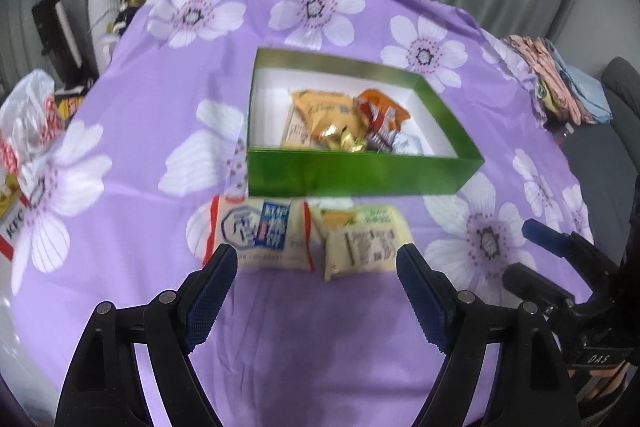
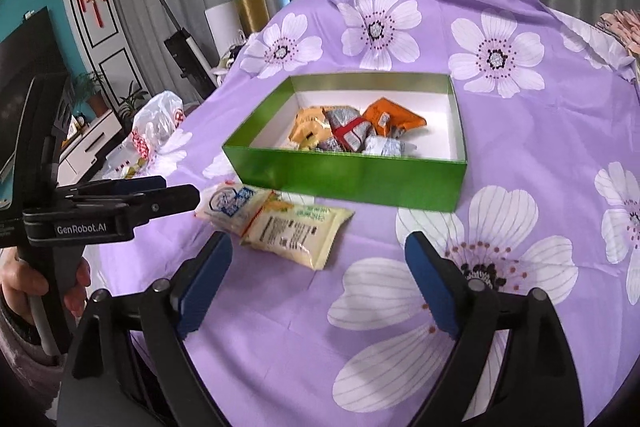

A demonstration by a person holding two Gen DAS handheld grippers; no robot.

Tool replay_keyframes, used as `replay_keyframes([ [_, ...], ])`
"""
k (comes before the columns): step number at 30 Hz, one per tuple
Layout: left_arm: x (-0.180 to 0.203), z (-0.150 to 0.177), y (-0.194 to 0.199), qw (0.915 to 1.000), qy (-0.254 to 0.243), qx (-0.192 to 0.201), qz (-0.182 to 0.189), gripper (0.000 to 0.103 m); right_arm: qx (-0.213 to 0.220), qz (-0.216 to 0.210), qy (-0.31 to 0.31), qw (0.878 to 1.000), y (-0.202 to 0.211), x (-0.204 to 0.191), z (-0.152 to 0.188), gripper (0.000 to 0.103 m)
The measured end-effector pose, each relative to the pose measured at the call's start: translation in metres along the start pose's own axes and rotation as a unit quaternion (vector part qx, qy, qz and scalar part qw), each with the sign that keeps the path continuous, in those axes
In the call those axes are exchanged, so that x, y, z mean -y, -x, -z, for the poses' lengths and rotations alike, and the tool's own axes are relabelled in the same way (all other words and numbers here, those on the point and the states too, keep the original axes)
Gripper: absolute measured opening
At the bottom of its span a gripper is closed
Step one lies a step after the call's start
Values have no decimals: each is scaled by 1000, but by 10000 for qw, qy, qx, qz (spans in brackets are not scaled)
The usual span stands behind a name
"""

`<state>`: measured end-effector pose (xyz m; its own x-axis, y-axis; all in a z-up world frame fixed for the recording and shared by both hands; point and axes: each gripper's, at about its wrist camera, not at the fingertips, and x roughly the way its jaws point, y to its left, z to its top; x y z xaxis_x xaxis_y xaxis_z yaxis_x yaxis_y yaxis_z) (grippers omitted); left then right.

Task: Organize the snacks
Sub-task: 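Open the left tool and pull it back from the box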

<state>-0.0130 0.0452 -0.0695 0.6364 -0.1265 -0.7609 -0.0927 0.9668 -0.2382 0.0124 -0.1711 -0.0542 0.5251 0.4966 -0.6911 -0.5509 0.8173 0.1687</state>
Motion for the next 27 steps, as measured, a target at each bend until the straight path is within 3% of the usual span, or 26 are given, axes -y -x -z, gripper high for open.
replay_keyframes([
  [12,1,24,-13,9986,-36,-213,480,82,-306,116,141,9994,-16,0,17,89],
  [18,-4,30,-20,9942,205,-209,1031,82,-525,113,216,9983,-32,-1,29,89],
  [27,5,25,-40,9930,72,-326,1131,82,-677,-18,228,9974,-54,2,33,89],
])
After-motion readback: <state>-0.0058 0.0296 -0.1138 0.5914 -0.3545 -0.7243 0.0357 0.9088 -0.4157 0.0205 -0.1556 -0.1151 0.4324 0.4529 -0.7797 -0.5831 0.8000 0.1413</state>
